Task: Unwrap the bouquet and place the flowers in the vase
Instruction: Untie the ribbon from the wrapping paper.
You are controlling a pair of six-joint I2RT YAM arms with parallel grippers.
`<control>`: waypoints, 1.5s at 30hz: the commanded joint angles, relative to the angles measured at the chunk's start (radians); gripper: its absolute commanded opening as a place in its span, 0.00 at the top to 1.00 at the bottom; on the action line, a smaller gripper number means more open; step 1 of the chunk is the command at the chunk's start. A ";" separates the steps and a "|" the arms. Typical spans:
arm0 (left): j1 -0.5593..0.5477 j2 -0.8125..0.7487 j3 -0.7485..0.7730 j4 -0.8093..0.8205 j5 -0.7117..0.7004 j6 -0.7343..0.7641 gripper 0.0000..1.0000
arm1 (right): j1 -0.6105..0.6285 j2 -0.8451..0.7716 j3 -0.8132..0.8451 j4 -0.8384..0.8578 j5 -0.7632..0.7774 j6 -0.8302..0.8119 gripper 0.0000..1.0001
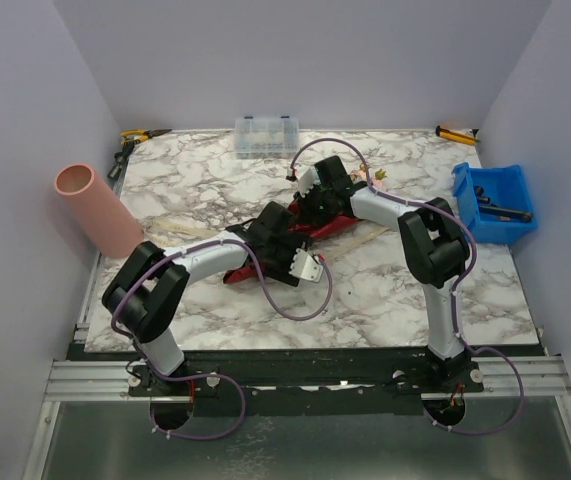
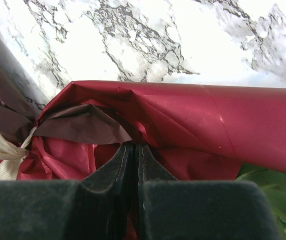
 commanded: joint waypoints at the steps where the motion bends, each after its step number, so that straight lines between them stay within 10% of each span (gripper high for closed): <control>1: -0.045 0.051 -0.024 0.116 -0.119 0.075 0.24 | 0.008 0.126 -0.060 -0.174 0.102 -0.038 0.90; 8: -0.058 0.101 -0.026 0.178 -0.176 0.087 0.35 | 0.009 0.126 -0.060 -0.175 0.102 -0.037 0.90; 15: -0.080 0.065 -0.005 0.216 -0.176 -0.022 1.00 | 0.009 0.129 -0.058 -0.177 0.106 -0.039 0.90; 29: 0.015 0.026 0.253 0.126 0.070 -0.522 1.00 | 0.009 0.129 -0.061 -0.176 0.118 -0.041 0.90; 36: 0.047 0.016 0.258 0.086 0.130 -0.513 0.98 | 0.010 0.127 -0.063 -0.176 0.118 -0.044 0.90; 40: 0.093 -0.003 0.247 0.054 0.166 -0.527 0.54 | 0.010 0.124 -0.065 -0.173 0.118 -0.045 0.90; 45: 0.195 -0.033 0.220 0.051 0.226 -0.530 0.40 | 0.010 0.127 -0.064 -0.177 0.118 -0.047 0.90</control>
